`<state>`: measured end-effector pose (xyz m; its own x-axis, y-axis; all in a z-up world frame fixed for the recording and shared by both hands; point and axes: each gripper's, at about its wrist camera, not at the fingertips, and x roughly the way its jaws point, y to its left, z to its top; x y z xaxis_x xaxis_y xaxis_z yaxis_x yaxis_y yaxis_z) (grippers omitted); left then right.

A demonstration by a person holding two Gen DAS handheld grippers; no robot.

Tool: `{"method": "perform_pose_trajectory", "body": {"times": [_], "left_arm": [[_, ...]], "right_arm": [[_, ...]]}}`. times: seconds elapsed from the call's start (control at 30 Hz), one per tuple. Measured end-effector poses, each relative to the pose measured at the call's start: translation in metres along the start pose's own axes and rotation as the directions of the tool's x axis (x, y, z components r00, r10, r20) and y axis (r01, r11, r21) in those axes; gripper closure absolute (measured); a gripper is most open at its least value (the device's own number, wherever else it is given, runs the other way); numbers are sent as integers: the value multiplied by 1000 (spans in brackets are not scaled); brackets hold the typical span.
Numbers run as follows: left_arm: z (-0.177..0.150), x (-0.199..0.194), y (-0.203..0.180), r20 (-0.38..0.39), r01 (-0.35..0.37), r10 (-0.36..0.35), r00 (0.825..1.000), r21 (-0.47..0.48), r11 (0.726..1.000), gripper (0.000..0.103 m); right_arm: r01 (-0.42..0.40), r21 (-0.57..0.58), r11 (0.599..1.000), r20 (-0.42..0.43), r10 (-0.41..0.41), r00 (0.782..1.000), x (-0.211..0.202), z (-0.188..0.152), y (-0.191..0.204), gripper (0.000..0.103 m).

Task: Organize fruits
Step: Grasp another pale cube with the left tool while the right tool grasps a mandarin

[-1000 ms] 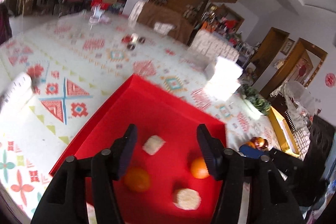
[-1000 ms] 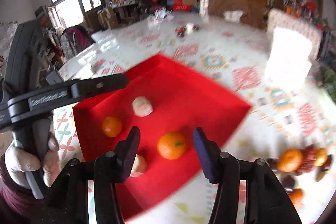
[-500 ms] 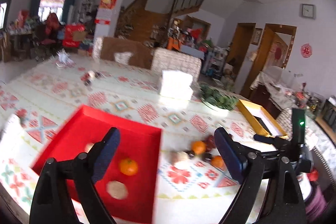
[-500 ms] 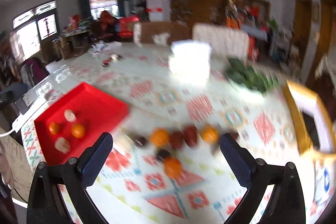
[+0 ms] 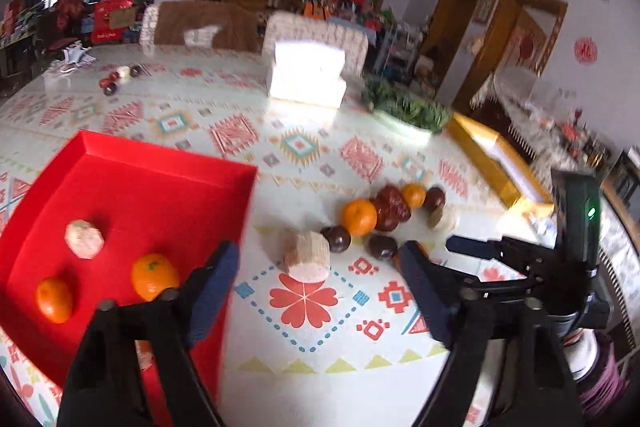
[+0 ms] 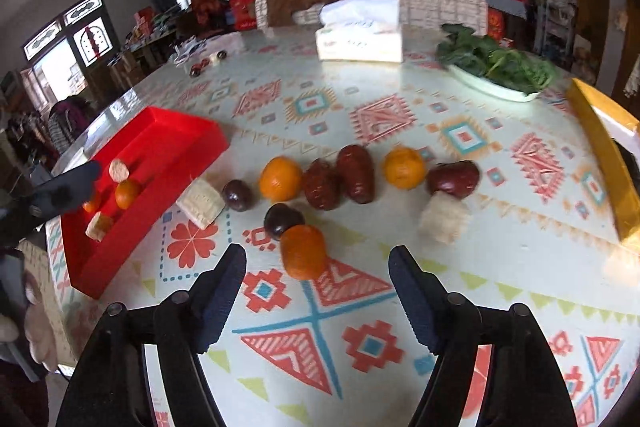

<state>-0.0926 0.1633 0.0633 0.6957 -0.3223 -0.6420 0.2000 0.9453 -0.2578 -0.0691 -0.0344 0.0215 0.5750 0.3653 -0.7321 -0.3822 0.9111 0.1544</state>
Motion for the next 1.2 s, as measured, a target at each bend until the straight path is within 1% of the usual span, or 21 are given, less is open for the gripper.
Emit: {"method": "perform_pose_trajectory", "body": {"times": [0.07, 0.13, 0.2, 0.33, 0.4, 0.47, 0.57, 0.6, 0.67, 0.7, 0.73, 0.77, 0.97, 1.1, 1.2], "left_arm": [[-1, 15, -5, -31, -27, 28, 999, 43, 999, 33], [-3, 30, -11, -56, -66, 71, 996, 91, 994, 36], [-3, 42, -15, -73, -96, 106, 992, 130, 987, 36], [0, 57, -20, -97, -117, 136, 986, 180, 977, 40], [1, 63, -22, -112, -117, 141, 984, 197, 973, 41], [1, 71, -24, -131, -117, 146, 981, 209, 971, 50], [-1, 82, -22, -162, -120, 154, 975, 202, 972, 55], [-1, 82, -24, -155, -128, 163, 974, 214, 968, 56], [-3, 82, -25, -157, -115, 150, 976, 215, 970, 67], [-3, 81, -26, -161, -100, 135, 978, 208, 973, 67], [-3, 81, -27, -158, -102, 137, 978, 207, 973, 67], [-4, 80, -29, -152, -104, 138, 979, 209, 972, 67], [-7, 58, -28, -109, -66, 83, 991, 151, 986, 67], [-9, 28, -14, -67, -37, 43, 997, 91, 995, 67], [-10, 1, 2, -27, -36, 38, 999, 47, 998, 67]], "right_arm": [[-10, -13, 1000, -20, 9, 1000, 8, 1, 4, 32], [-11, -29, 1000, -36, 9, 999, 16, 1, 8, 37], [-12, -36, 999, -42, 11, 999, 20, 0, 9, 41], [-32, -30, 999, -51, 31, 998, 23, -1, 7, 53], [-42, -24, 999, -50, 40, 998, 23, -2, 5, 54], [-48, -18, 999, -49, 47, 998, 24, -1, 4, 55], [-55, -16, 998, -47, 54, 997, 24, -1, 4, 55], [-57, -15, 998, -47, 57, 997, 24, -1, 4, 55], [-59, -10, 998, -45, 59, 997, 23, -1, 3, 58], [-59, -8, 998, -44, 58, 997, 23, -1, 3, 62], [-57, -4, 998, -43, 57, 997, 23, -1, 2, 67], [-56, -3, 998, -42, 56, 998, 22, -1, 1, 69], [-49, -3, 999, -32, 48, 998, 14, -5, 2, 70], [-49, 7, 999, -8, 49, 999, 1, -5, 3, 70], [-58, 0, 998, 8, 58, 998, -10, -2, 10, 70]]}}
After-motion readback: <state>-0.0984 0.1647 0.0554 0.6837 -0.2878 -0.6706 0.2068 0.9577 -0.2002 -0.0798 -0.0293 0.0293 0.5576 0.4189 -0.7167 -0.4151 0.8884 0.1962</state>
